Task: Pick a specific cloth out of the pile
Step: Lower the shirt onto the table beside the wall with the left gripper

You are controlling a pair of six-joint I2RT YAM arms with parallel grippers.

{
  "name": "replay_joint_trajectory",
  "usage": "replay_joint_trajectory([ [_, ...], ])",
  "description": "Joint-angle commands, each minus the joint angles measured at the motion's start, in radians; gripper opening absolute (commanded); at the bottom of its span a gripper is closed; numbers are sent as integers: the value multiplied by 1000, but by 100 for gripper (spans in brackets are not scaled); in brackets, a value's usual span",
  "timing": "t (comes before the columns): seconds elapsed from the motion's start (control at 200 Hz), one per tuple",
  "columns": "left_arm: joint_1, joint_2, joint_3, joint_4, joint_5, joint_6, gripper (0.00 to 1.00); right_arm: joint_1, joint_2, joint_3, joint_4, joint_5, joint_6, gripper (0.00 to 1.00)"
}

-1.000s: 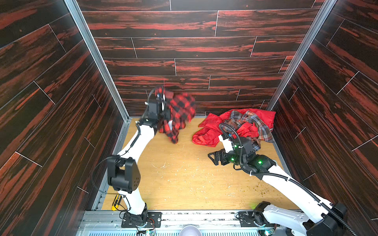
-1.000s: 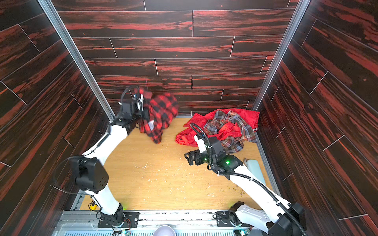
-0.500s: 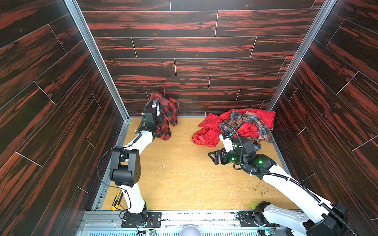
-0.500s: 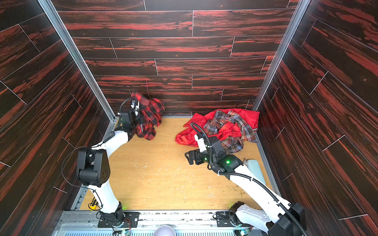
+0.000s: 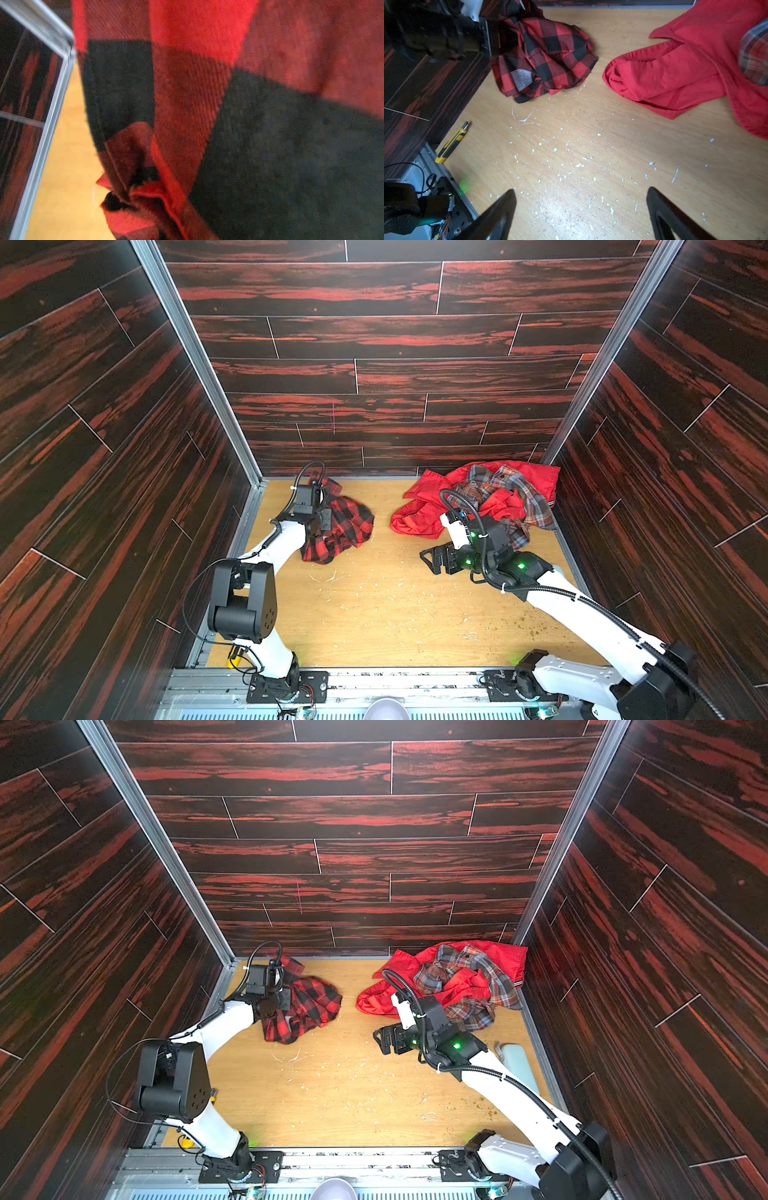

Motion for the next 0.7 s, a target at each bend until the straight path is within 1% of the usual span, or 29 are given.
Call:
replay_joint_trajectory([
  [0.0, 2, 45, 84, -196, -69, -23, 0, 4, 11, 9, 29, -18, 9, 98],
  [0.075, 2, 147, 165, -273, -75, -3, 0, 5, 15, 9, 26, -28, 11, 98],
  [0.175, 10, 296, 328, -426, -66, 1, 0, 5, 10, 15, 3, -20, 6, 98],
  [0.23, 11, 380, 421, -498, -62, 33, 0, 5, 1, 15, -8, -7, 0, 98],
  [0.296, 10, 455, 503, -547, -96, 55, 0, 5, -9, 15, -20, 7, -2, 98],
  [0.406, 10, 492, 516, -512, -148, 53, 0, 5, -19, 9, -29, 15, 0, 98],
  [0.486, 11, 487, 492, -467, -187, 56, 0, 5, -21, 6, -26, 15, 8, 99],
  [0.546, 12, 466, 471, -439, -191, 73, 0, 6, -19, 4, -21, 10, 12, 99],
  [0.581, 12, 441, 451, -415, -185, 77, 9, 6, -17, 5, -21, 8, 13, 98],
  [0.651, 12, 355, 399, -349, -151, 84, 32, 6, -12, 6, -17, 5, 14, 98],
  [0.696, 12, 296, 366, -317, -143, 85, 43, 5, -8, 7, -14, 2, 15, 98],
])
